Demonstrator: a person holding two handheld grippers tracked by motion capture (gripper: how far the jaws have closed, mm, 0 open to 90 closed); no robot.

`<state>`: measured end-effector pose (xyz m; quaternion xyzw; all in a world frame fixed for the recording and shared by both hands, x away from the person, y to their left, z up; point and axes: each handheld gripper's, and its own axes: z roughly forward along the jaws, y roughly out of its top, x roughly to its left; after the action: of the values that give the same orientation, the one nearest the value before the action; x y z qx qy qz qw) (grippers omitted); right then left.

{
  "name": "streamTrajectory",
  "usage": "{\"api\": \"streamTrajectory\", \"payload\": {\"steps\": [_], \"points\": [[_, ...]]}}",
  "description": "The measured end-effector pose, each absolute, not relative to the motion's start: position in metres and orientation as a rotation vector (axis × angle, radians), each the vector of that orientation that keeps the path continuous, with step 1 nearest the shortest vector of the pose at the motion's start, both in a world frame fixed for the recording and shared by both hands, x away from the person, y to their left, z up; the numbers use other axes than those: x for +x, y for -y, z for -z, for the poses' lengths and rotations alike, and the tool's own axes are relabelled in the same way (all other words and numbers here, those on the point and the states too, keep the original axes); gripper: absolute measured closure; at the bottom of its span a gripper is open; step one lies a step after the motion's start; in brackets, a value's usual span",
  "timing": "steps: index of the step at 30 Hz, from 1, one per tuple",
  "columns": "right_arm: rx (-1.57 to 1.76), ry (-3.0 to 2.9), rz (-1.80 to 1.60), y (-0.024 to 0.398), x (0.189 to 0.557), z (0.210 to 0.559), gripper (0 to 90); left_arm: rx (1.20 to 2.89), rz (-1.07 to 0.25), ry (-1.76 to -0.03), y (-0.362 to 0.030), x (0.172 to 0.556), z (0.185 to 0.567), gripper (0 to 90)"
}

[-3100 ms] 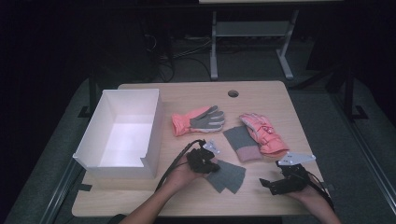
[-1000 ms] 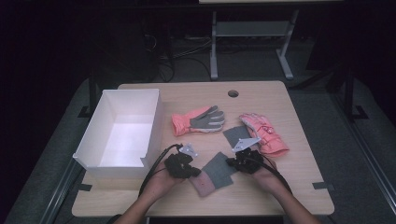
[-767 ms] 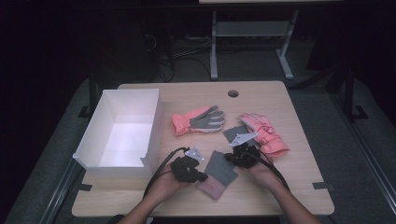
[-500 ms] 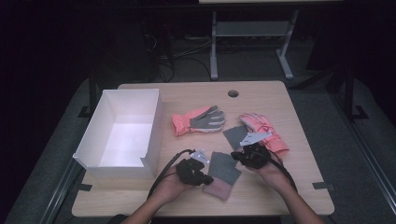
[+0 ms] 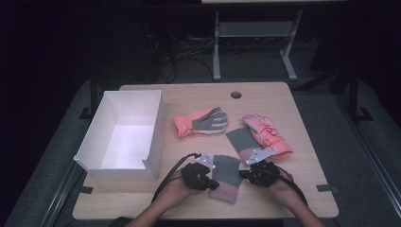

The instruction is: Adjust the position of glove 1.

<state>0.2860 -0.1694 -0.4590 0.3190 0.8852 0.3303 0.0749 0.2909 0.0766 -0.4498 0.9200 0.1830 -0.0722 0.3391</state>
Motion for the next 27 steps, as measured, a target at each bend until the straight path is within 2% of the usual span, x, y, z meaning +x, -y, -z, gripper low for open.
{"api": "streamTrajectory", "payload": {"steps": [22, 27], "points": [[0.974, -2.593, -0.927, 0.135, 0.342, 0.459, 90.0, 2.361, 0.177, -0.443, -0.058, 0.308, 0.454, 89.8], [0.97, -2.585, -0.957, 0.137, 0.344, 0.457, 89.9, 2.349, 0.175, -0.438, -0.06, 0.309, 0.454, 89.8]]}}
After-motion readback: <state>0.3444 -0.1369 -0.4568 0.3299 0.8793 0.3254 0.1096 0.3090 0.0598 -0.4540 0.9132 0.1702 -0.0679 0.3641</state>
